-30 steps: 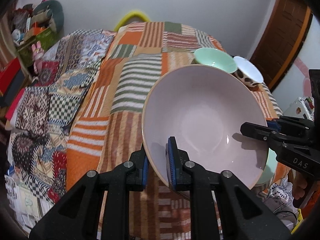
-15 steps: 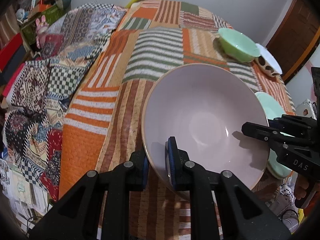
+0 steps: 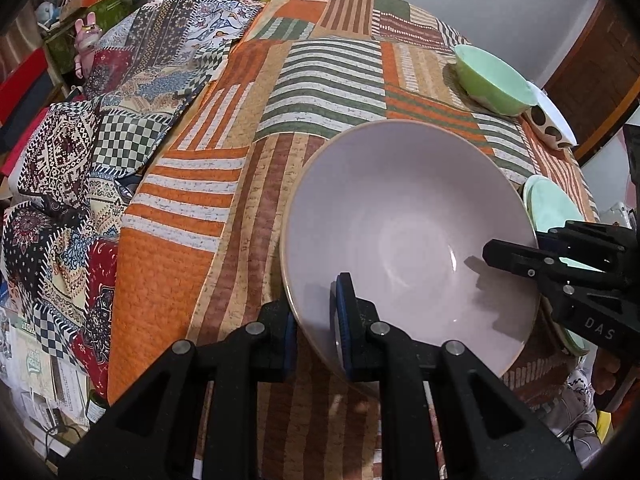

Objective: Organize plates and bowls
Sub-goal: 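Lift the pink bowl and carry it beside the stacked plates, then lower the pink bowl onto the bed and open both grippers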

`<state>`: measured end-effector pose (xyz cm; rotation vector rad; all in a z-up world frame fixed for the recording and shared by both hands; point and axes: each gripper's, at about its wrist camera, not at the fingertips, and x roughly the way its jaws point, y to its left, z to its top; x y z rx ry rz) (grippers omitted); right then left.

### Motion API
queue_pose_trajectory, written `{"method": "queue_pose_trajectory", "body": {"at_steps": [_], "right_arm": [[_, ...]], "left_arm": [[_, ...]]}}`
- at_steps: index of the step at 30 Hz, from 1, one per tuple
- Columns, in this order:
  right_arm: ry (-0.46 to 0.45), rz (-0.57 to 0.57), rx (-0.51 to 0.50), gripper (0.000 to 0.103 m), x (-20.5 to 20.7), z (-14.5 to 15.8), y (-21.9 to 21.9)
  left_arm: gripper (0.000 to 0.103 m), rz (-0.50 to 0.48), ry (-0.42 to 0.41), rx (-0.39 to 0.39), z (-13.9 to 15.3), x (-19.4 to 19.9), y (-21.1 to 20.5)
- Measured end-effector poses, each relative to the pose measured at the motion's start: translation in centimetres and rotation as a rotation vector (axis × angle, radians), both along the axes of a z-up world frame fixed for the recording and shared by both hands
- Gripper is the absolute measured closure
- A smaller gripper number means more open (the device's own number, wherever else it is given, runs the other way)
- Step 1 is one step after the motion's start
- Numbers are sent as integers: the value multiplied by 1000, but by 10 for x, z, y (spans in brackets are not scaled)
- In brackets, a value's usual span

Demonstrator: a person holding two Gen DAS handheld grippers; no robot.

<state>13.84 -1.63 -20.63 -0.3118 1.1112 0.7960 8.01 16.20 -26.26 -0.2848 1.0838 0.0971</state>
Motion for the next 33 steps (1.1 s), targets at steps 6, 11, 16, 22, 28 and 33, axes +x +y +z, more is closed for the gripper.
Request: {"method": "queue_pose_trajectory", "body": {"at_steps": [6, 11, 16, 22, 28, 33], "right_arm": [[-35, 3, -19, 83, -2, 5, 2], [-46, -8, 14, 82, 0, 16, -8], [-88, -36, 70, 81, -1, 41, -28], [-158, -85, 123, 74, 4, 70, -58], [-210, -174, 150, 73, 21, 91, -98], [-248, -269, 156, 72, 40, 103, -138]], "left_arm": [[86, 15, 18, 1, 0, 0, 0], [86, 24, -9, 29, 14, -5, 1], [86, 24, -73, 77, 44, -8, -1], [84, -4, -166, 118, 82, -1, -18], [82, -77, -256, 135, 118, 20, -52], [77, -127, -312, 132, 138, 46, -81]]}}
